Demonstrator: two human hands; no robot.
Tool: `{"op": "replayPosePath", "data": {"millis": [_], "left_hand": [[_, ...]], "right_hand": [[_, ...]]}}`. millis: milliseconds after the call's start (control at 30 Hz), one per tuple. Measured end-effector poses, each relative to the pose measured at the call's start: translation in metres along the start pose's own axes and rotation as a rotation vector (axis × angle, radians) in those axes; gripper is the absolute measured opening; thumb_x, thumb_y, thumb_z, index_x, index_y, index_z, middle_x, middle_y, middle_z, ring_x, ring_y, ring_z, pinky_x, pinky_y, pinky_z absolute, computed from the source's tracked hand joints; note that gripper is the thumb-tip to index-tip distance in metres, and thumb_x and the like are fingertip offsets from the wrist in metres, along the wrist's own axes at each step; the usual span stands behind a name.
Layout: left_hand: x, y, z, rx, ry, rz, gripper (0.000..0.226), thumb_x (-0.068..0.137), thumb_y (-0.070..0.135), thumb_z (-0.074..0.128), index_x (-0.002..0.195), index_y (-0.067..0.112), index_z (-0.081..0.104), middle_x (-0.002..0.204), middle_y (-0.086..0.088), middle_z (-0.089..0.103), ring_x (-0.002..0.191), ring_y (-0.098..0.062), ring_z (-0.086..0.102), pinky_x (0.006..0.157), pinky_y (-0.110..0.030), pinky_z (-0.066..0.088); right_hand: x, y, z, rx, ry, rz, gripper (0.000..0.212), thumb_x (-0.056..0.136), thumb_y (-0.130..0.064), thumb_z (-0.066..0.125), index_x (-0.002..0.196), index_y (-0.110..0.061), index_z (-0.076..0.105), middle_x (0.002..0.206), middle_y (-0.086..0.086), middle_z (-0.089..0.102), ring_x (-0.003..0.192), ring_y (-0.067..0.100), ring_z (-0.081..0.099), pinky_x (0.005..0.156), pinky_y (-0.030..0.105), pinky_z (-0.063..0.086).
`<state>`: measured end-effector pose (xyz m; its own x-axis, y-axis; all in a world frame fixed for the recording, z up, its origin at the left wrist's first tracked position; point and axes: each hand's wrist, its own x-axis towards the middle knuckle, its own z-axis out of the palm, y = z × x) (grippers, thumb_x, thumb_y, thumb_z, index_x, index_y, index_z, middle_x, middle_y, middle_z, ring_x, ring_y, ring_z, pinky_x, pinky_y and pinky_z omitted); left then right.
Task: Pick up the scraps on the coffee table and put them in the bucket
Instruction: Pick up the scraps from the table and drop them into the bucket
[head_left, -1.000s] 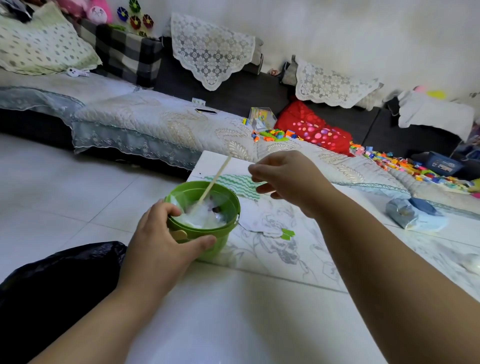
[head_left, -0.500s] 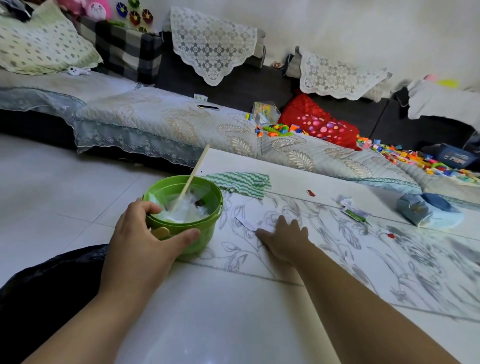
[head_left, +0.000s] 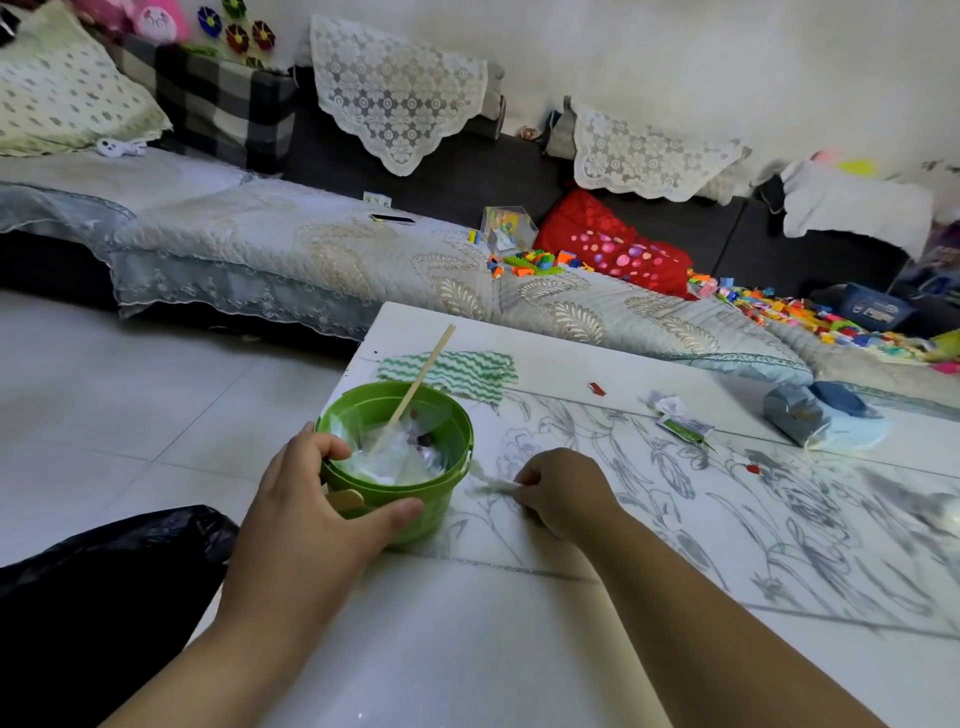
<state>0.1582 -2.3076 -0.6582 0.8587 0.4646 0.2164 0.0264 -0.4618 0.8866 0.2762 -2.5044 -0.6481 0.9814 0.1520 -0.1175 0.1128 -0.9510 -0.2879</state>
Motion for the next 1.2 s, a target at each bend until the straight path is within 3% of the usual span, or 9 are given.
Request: {"op": "replayPosePath", "data": {"millis": [133, 333, 433, 533, 667, 800, 900, 1033, 1200], "left_hand": [[-0.006, 0.005, 0.005, 0.004, -0.03, 0.014, 0.058, 0.055, 0.039, 0.085, 0.095, 0.035, 0.043, 0.104, 0.008, 0.049, 0.083, 0.0, 0.051, 0.061, -0.023, 0.037], [-0.012, 0.011, 0.01, -0.025, -0.07, 0.023, 0.059, 0.056, 0.034, 0.086, 0.098, 0.032, 0.045, 0.108, 0.006, 0.049, 0.081, 0.001, 0.052, 0.061, -0.02, 0.036], [-0.011, 0.01, 0.01, -0.044, -0.092, 0.014, 0.059, 0.055, 0.031, 0.087, 0.099, 0.031, 0.046, 0.111, 0.004, 0.049, 0.08, 0.008, 0.05, 0.062, -0.022, 0.037], [-0.01, 0.009, 0.008, -0.051, -0.108, 0.004, 0.06, 0.055, 0.031, 0.088, 0.099, 0.032, 0.047, 0.112, 0.003, 0.049, 0.081, 0.007, 0.052, 0.063, -0.022, 0.037], [-0.01, 0.01, 0.009, -0.07, -0.129, 0.005, 0.059, 0.054, 0.031, 0.088, 0.094, 0.036, 0.046, 0.111, 0.002, 0.049, 0.081, 0.008, 0.051, 0.065, -0.024, 0.038], [-0.01, 0.008, 0.012, -0.081, -0.152, 0.009, 0.059, 0.053, 0.034, 0.088, 0.091, 0.04, 0.043, 0.111, 0.001, 0.051, 0.082, 0.003, 0.056, 0.067, -0.025, 0.04], [-0.01, 0.005, 0.014, -0.083, -0.157, 0.01, 0.063, 0.053, 0.035, 0.088, 0.098, 0.04, 0.044, 0.112, 0.004, 0.051, 0.084, 0.002, 0.057, 0.068, -0.026, 0.041], [-0.01, 0.003, 0.014, -0.114, -0.149, 0.031, 0.069, 0.053, 0.032, 0.087, 0.108, 0.04, 0.047, 0.115, 0.008, 0.052, 0.087, -0.001, 0.06, 0.068, -0.023, 0.043], [-0.01, 0.004, 0.013, -0.09, -0.138, 0.034, 0.069, 0.054, 0.034, 0.086, 0.108, 0.036, 0.044, 0.114, 0.006, 0.054, 0.089, -0.005, 0.06, 0.072, -0.03, 0.044]], "right_hand": [[-0.018, 0.008, -0.003, 0.194, -0.056, 0.04, 0.014, 0.082, -0.012, 0.065, 0.071, -0.02, 0.069, 0.078, 0.009, 0.076, 0.069, 0.021, 0.07, 0.078, 0.032, 0.059], [-0.029, 0.023, -0.009, 0.539, 0.054, 0.146, 0.021, 0.075, -0.002, 0.069, 0.067, -0.019, 0.061, 0.064, -0.005, 0.062, 0.054, 0.007, 0.059, 0.049, 0.016, 0.047], [-0.026, 0.026, -0.023, 0.725, 0.127, 0.203, 0.02, 0.073, 0.003, 0.07, 0.067, -0.015, 0.064, 0.07, 0.003, 0.065, 0.065, 0.018, 0.063, 0.066, 0.031, 0.055], [-0.023, 0.021, -0.043, 0.845, 0.195, 0.161, 0.018, 0.073, 0.004, 0.072, 0.067, -0.013, 0.066, 0.071, 0.011, 0.067, 0.07, 0.025, 0.066, 0.075, 0.041, 0.058], [-0.025, -0.006, -0.067, 0.902, 0.226, 0.004, 0.013, 0.074, -0.002, 0.076, 0.07, -0.011, 0.067, 0.072, 0.012, 0.068, 0.067, 0.022, 0.066, 0.062, 0.028, 0.053], [-0.036, -0.044, -0.072, 0.836, 0.107, -0.126, 0.014, 0.073, 0.002, 0.074, 0.071, -0.01, 0.067, 0.065, 0.006, 0.063, 0.059, 0.017, 0.061, 0.058, 0.027, 0.053], [-0.042, -0.064, -0.065, 0.54, 0.044, -0.237, 0.016, 0.072, -0.006, 0.074, 0.066, -0.019, 0.067, 0.062, -0.003, 0.062, 0.059, 0.012, 0.058, 0.058, 0.023, 0.048], [-0.044, -0.077, -0.059, 0.25, -0.024, -0.323, 0.011, 0.077, -0.014, 0.071, 0.086, -0.015, 0.076, 0.08, 0.001, 0.073, 0.067, 0.009, 0.06, 0.051, 0.014, 0.04], [-0.04, -0.073, -0.07, 0.221, 0.071, -0.306, 0.019, 0.079, -0.017, 0.067, 0.095, -0.018, 0.077, 0.097, 0.003, 0.075, 0.089, 0.016, 0.068, 0.076, 0.025, 0.053]]}}
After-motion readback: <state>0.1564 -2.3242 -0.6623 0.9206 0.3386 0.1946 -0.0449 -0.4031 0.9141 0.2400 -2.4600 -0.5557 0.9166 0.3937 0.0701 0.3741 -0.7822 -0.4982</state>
